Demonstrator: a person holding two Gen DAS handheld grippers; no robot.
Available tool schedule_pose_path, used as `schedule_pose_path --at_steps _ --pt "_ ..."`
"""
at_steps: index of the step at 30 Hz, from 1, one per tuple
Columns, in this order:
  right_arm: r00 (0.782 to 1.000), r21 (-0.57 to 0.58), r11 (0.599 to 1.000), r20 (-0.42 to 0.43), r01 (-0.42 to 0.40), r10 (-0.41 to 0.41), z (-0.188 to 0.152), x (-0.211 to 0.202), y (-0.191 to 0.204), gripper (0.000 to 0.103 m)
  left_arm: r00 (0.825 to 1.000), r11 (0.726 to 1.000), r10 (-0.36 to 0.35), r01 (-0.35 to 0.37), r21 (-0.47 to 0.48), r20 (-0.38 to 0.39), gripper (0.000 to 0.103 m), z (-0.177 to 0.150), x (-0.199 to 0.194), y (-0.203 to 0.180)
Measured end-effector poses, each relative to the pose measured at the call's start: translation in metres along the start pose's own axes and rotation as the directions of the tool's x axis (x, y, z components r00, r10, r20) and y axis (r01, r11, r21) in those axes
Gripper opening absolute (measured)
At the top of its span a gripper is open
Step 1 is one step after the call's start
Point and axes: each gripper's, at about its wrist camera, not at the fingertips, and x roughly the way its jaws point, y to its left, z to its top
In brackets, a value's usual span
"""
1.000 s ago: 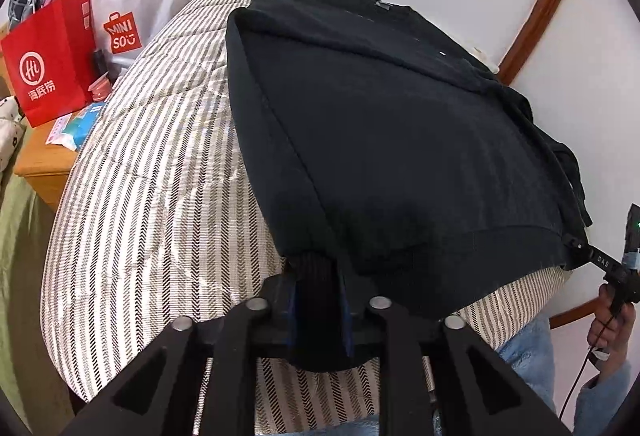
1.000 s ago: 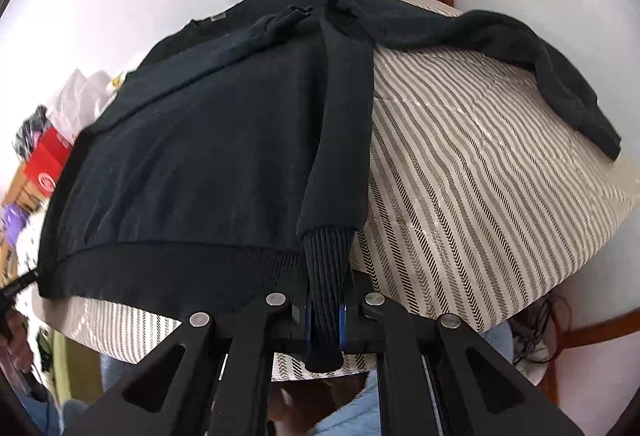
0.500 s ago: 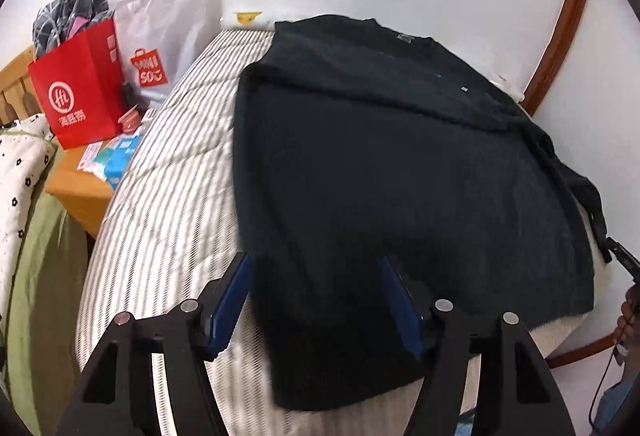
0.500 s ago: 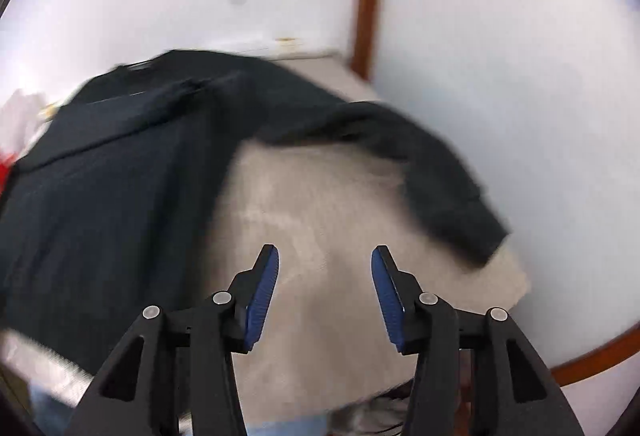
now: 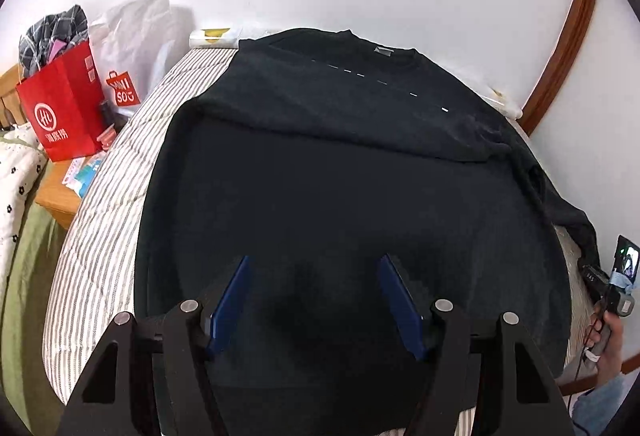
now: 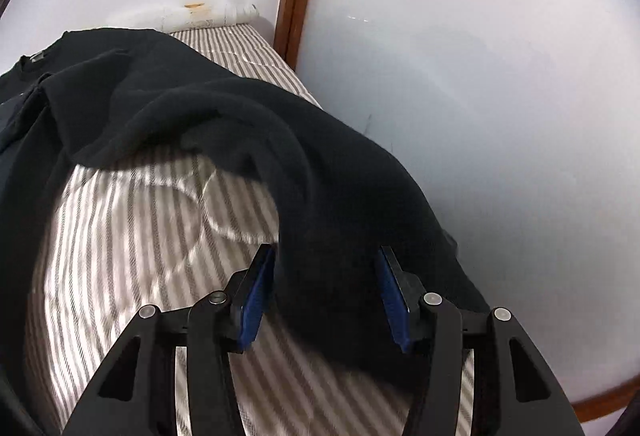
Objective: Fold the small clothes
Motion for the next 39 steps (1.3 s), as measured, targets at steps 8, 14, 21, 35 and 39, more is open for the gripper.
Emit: schedule_pose_path --at_steps 8,14,21,35,39 --pt "0.994 0.088 0.992 0.039 0.094 -0.098 0.048 0.003 -0.049 0.006 1.0 1.0 0.026 -0.026 -0.016 0.003 0.064 0.011 0.005 -0.006" --pt "0.979 0.191 0.978 0.172 0.079 -0.113 0.108 -0.041 -0.072 0.006 0.999 0.999 0.034 -0.034 0.001 0.001 0.064 0.015 0.004 0.002" --pt "0.928 0.082 0.991 0.367 -0.103 0.066 0.143 -0.133 0.018 0.007 0.999 1.0 0.025 -0.025 0.005 0.026 0.064 0.034 0.001 0.024" --pt "0.828 -0.161 0.885 0.313 -0.438 0.466 0.18 -0.198 0.248 0.007 0.998 0.999 0.006 -0.004 -0.046 0.062 0.064 0.076 0.023 0.083" --pt "0.802 -0.193 0.848 0.276 -0.494 0.53 0.179 -0.193 0.296 0.007 0.998 0.998 0.01 -0.007 -0.055 0.058 0.064 0.083 0.035 0.092"
